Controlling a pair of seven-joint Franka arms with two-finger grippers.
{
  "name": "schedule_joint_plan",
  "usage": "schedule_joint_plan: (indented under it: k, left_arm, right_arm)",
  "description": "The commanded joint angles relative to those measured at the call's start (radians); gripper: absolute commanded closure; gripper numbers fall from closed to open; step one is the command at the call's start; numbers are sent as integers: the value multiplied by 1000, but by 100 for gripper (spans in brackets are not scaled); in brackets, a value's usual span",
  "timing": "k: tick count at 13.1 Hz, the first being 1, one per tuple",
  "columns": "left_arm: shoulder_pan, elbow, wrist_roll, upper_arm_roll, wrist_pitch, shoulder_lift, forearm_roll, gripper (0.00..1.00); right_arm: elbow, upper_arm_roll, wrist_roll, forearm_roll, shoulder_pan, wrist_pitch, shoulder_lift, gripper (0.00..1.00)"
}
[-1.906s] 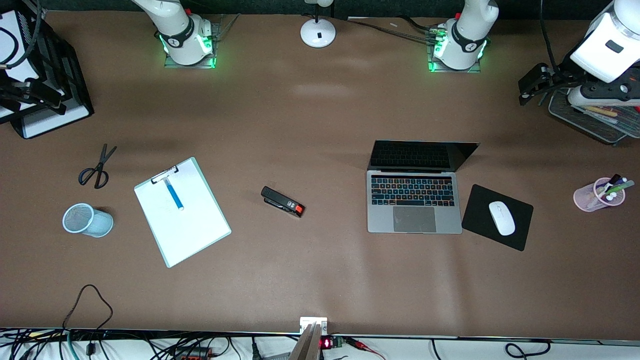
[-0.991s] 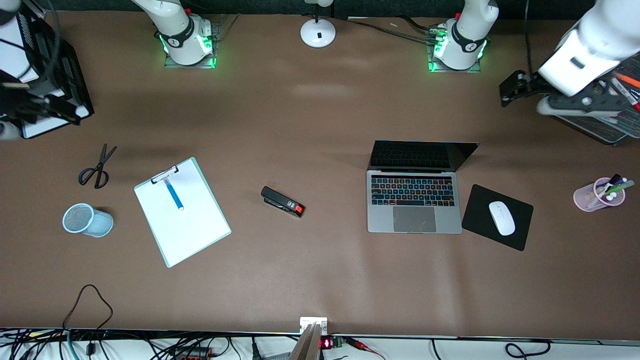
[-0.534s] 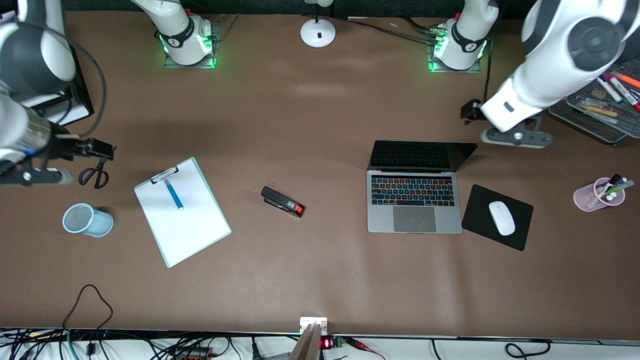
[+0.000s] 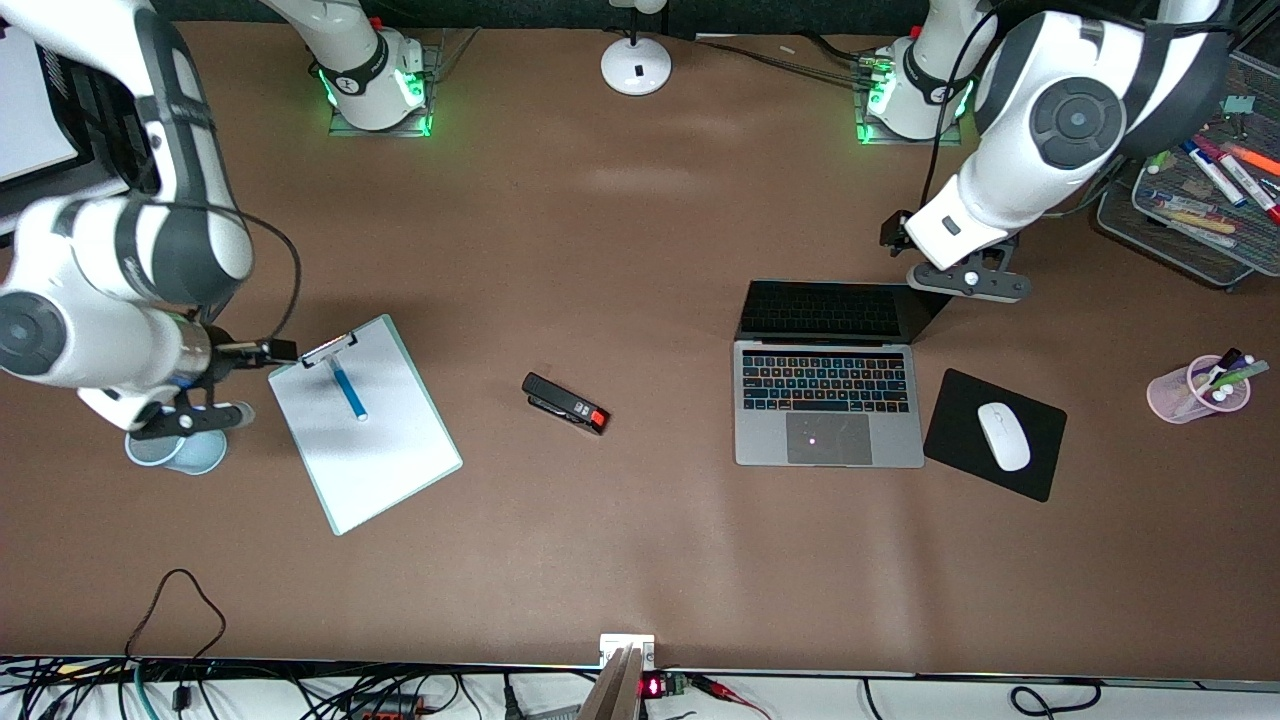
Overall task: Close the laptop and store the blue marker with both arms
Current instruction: 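Reach the right gripper to the blue marker while the left gripper reaches the laptop lid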
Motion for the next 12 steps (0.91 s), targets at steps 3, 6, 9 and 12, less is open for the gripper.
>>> schedule_joint_plan:
  k: [3, 6, 9, 12]
  left_arm:
    - [19, -133, -9, -46, 86, -92, -13, 0]
    - [19, -176, -20, -51, 156, -94, -13, 0]
    - [17, -228, -22, -54, 274, -80, -13, 0]
    - [19, -232, -45, -54, 335, -38, -13, 0]
  right_arm:
    - [4, 0, -55, 11, 26, 48, 79, 0]
    - [5, 0, -179, 14, 28, 104, 143, 0]
    - [5, 0, -224, 9, 55, 125, 172, 4]
    - [5, 0, -250, 1, 81, 144, 184, 17]
